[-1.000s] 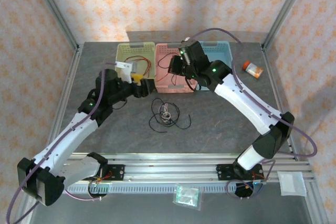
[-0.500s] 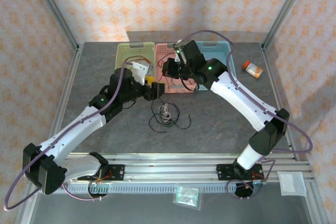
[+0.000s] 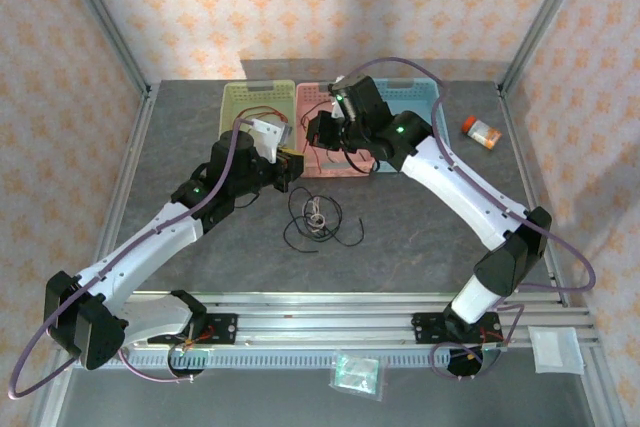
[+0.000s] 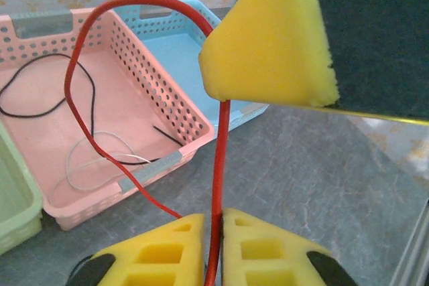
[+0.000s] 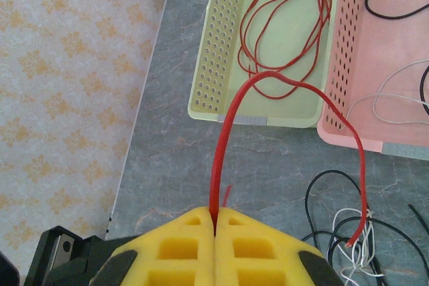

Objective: Untangle the cables

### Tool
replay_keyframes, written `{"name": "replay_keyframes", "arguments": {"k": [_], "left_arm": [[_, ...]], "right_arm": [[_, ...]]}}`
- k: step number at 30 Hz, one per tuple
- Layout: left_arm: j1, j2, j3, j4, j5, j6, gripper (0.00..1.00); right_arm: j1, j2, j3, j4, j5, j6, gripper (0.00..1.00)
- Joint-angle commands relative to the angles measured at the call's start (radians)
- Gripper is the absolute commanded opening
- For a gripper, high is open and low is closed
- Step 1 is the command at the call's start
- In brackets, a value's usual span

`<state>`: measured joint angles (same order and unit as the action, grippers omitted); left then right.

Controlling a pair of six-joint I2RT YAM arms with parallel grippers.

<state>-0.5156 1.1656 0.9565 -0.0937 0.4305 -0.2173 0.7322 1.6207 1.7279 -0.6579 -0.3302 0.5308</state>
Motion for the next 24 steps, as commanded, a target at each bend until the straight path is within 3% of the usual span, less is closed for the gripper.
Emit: {"name": "replay_keyframes", "arguments": {"k": [1, 4, 15, 20, 24], "left_arm": [[-0.002, -0.018, -0.010, 0.022, 0.002, -0.008, 0.06], [-0.002, -0.024, -0.016, 0.025, 0.002, -0.009, 0.00], [-0.001, -0.051, -0.018, 0.032, 0.015, -0.034, 0.00], [0.011, -0.047, -0.010, 0.031, 0.049, -0.036, 0.00], [0.038, -0.042, -0.004, 0.028, 0.041, -0.044, 0.00]], "right_arm": [[-0.004, -0.023, 0.029, 0.023, 0.001, -0.008, 0.00], [-0.004, -0.031, 0.020, 0.028, 0.006, -0.011, 0.00], [-0.004, -0.068, -0.011, 0.038, 0.068, -0.009, 0.01], [-0.004, -0.121, -0.045, 0.080, 0.106, -0.007, 0.36], [-0.005, -0.192, -0.101, 0.129, 0.197, -0.010, 0.58]]}}
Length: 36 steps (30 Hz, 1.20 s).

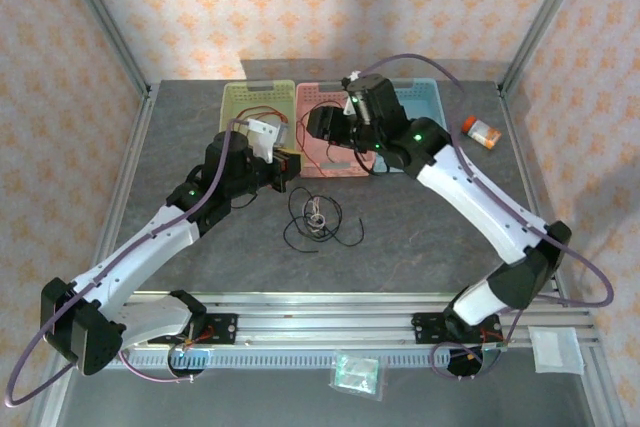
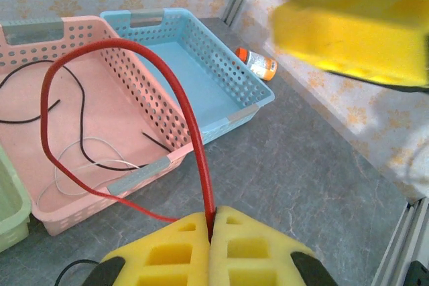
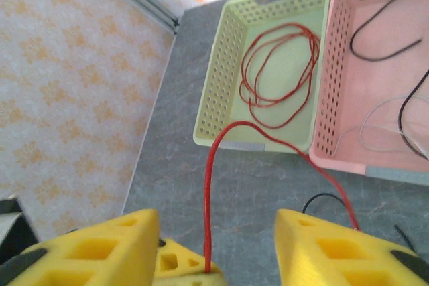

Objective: Untangle the cables

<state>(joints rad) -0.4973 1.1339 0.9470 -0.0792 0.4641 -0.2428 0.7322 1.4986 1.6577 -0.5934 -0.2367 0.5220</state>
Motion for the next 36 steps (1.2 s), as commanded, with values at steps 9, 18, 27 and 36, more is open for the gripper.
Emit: {"name": "replay_keyframes", "arguments": {"k": [9, 18, 27, 36], "left_arm": [[0.100, 0.001, 0.072, -0.084, -0.140, -0.010, 0.00], [0.221, 0.096, 0.184, -0.145, -0.204, 0.029, 0.00], [0.276, 0.316, 0.415, -0.306, -0.312, 0.056, 0.00], [0.290, 0.501, 0.561, -0.373, -0.341, 0.042, 0.00]], "right_arm": [[-0.006, -0.223, -0.202, 0.112, 0.404, 0.008, 0.90], [-0.007, -0.350, -0.394, 0.221, 0.489, 0.026, 1.00], [-0.008, -0.382, -0.463, 0.204, 0.440, -0.014, 1.00], [-0.008, -0.385, -0.609, 0.373, 0.136, -0.116, 0.98]]}}
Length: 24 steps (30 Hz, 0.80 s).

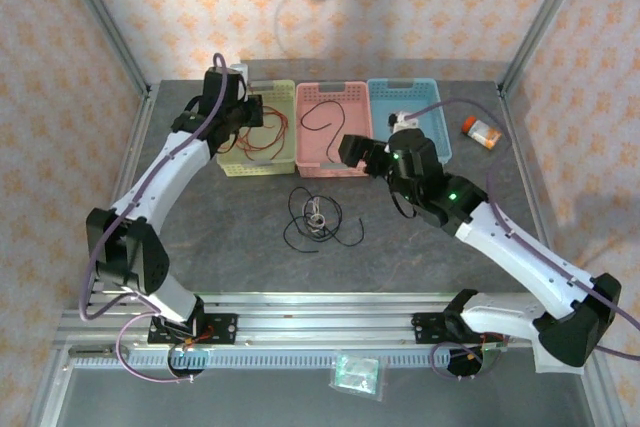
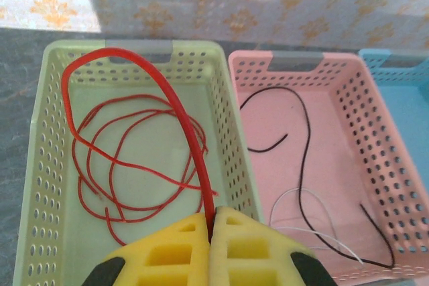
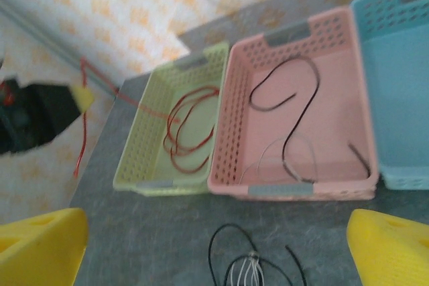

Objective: Untangle the cables

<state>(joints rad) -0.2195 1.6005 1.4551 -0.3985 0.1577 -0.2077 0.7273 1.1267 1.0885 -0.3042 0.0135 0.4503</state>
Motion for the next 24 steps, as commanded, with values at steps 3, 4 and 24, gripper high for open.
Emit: {"name": "replay_keyframes", "arguments": {"k": [3, 4, 24], "left_arm": [[0.016, 0.097, 0.103, -0.076, -0.046, 0.001, 0.00], [0.017, 0.121, 0.127, -0.090, -0.048, -0.002, 0.00], [0.025, 0.502, 0.424, -0.226, -0.026, -0.005, 0.00]], "right_arm": [[-0.002, -0.013, -0.088, 0.129, -0.135, -0.040, 0.98], [-0.002, -0.011, -0.098, 0.134, -0.131, -0.039, 0.98], [0.000, 0.039, -0.094, 0.100, -0.154, -0.065, 0.96]]}}
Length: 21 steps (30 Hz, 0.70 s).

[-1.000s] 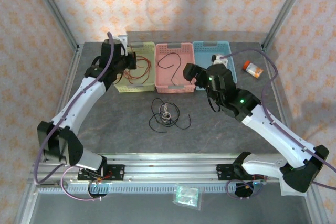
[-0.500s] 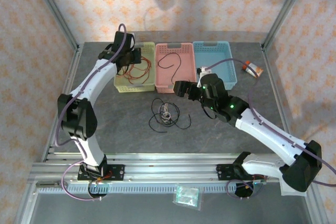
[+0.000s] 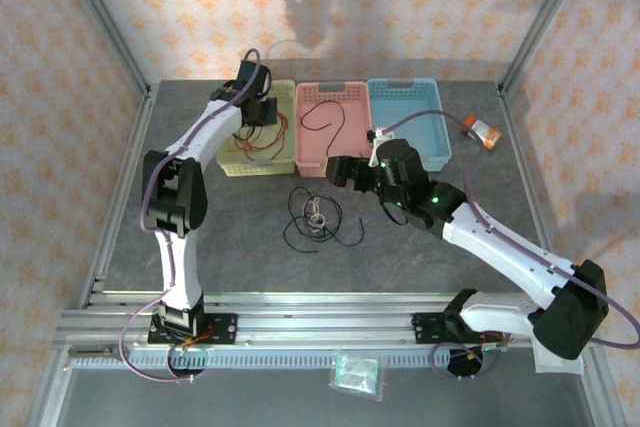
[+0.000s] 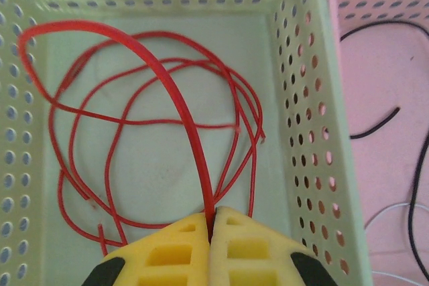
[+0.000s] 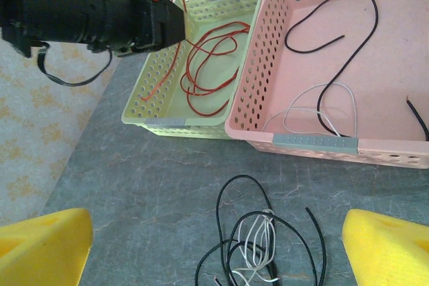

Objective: Untangle the cables

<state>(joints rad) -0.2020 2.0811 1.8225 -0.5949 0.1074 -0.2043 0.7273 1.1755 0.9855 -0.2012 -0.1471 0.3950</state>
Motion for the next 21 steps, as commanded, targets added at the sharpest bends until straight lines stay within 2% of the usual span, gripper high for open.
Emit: {"name": "replay_keyframes", "arguments": {"k": [1, 5, 8, 10, 14, 18, 21], "left_arm": [[0.007, 0.038, 0.068, -0.031, 0.037, -0.015, 0.00], [0.009, 0.112, 0.128, -0.053, 0.044, -0.035, 0.00], [0.009, 0.138, 0.146, -0.066, 0.016, -0.052, 0.15], [0.008, 0.125, 0.124, -0.055, -0.010, -0.070, 0.34], [0.008, 0.068, 0.069, -0.011, -0.023, -0.086, 0.56], [0.009, -0.005, 0.039, -0.002, -0.012, -0.076, 0.65], [0.007, -0.101, -0.059, 0.058, 0.064, -0.066, 0.69]], "right_arm": [[0.000, -0.013, 0.008, -0.009, 0.014, -0.007, 0.95], [0.000, -0.042, -0.005, -0.030, 0.035, 0.002, 0.95], [0.000, -0.083, -0.033, -0.049, 0.061, 0.008, 0.95], [0.000, -0.116, -0.059, -0.066, 0.087, 0.013, 0.95], [0.000, -0.153, -0.093, -0.108, 0.109, 0.029, 0.95], [0.001, -0.166, -0.115, -0.142, 0.094, 0.048, 0.91], [0.010, -0.162, -0.123, -0.203, 0.107, 0.059, 0.87]]}}
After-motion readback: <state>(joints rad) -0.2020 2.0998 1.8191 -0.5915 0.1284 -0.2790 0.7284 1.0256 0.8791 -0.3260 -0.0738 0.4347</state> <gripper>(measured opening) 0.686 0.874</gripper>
